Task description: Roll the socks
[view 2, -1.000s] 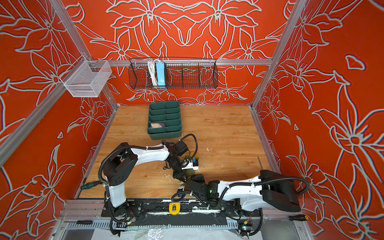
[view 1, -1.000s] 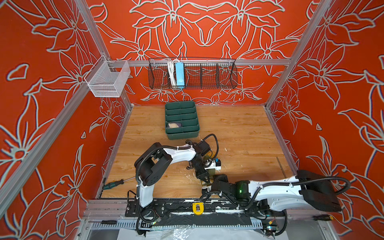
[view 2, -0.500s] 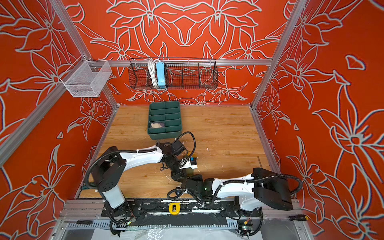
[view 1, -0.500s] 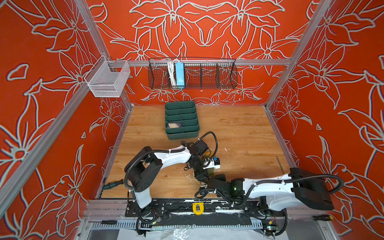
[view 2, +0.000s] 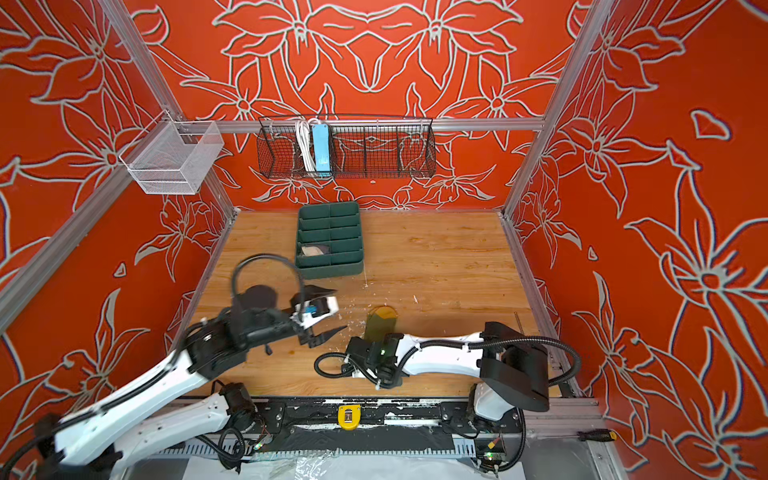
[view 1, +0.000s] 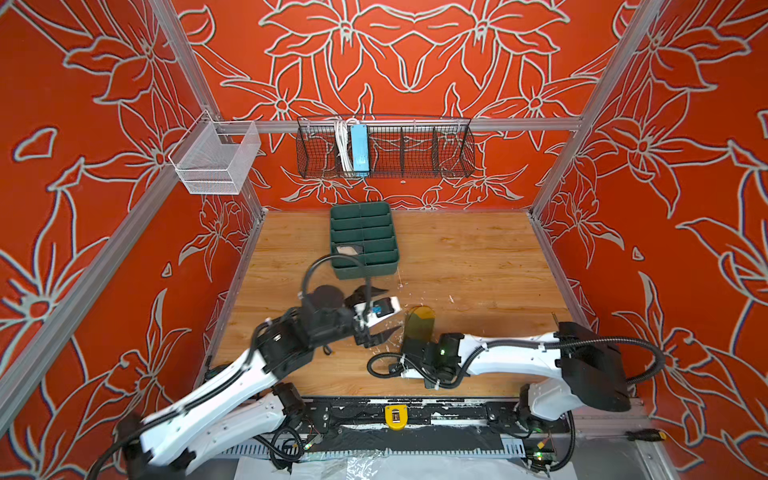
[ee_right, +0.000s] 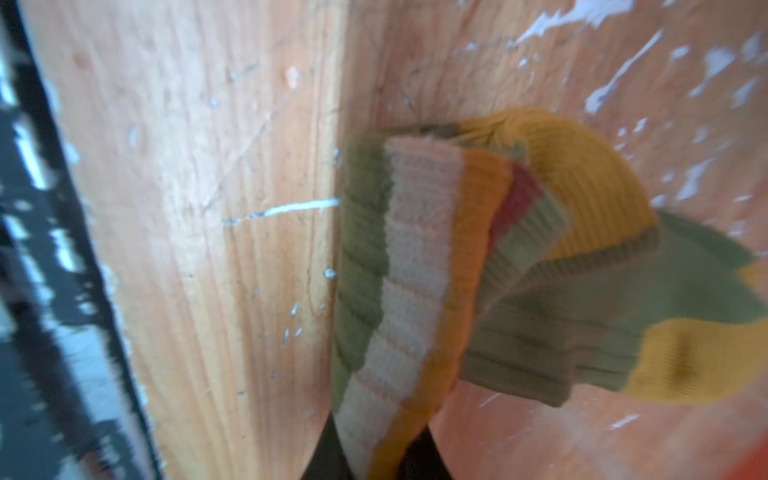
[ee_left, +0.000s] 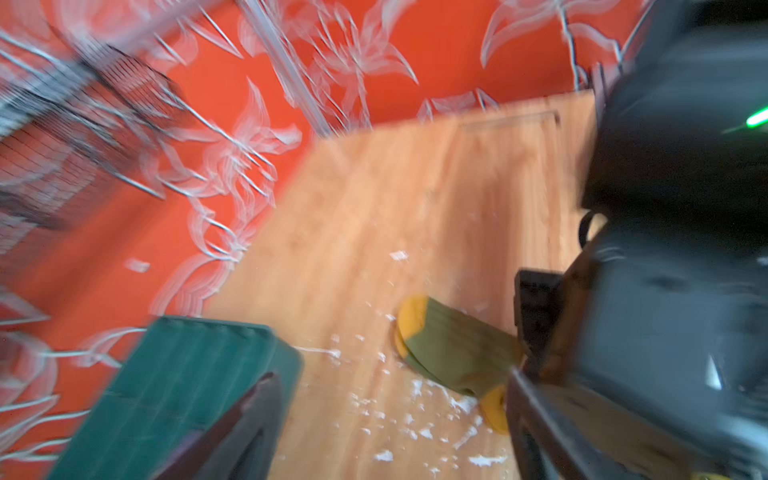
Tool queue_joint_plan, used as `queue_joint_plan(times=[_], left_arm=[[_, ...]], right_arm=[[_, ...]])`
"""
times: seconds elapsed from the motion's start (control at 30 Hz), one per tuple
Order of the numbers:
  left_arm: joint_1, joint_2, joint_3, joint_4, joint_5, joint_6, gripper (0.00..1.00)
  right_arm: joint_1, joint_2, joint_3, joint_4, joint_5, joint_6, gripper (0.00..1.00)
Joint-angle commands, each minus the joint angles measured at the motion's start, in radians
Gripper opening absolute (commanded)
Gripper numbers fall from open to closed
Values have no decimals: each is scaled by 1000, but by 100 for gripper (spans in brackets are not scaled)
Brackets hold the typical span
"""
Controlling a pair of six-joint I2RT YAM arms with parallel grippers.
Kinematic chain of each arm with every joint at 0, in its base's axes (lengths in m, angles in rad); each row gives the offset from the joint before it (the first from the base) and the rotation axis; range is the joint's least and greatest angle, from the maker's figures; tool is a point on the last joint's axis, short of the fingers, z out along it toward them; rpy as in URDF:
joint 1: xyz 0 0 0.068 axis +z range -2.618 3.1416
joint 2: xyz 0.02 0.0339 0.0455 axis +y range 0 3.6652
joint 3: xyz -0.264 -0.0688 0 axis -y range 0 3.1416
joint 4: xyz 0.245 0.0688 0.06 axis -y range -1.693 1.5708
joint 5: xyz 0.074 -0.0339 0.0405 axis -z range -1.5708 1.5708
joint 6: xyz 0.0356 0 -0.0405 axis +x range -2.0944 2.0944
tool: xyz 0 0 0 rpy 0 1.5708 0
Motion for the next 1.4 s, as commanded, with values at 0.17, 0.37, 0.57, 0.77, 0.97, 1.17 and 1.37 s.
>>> queue_joint_plan(times=[0.17,0.37,0.57,0.77,0.97,1.17,1.37], left_arm=[[2,-214,90,-344,-1,268,89],[0,-42,119,-545,118,397,88],[-147,32,-73,-335,-13,412,88],[-263,236,-173,-140,-114,316,84],[-273,518,-131,30,-197,121,68],[-332,721,-158,228,-342,94,58],[-337,831,-154,361,-488,77,55]], right_arm=[[-109,167,156,-226,-365,23,0],[-208,242,272,-285,-479,-47,0],[-266,319,358,-307,-540,-99,0],[-306,331,347,-301,-588,-124,0],[-319,258,241,-198,-605,-118,0],[-326,241,189,-158,-610,-105,0],[-326,216,162,-133,-634,-95,0]])
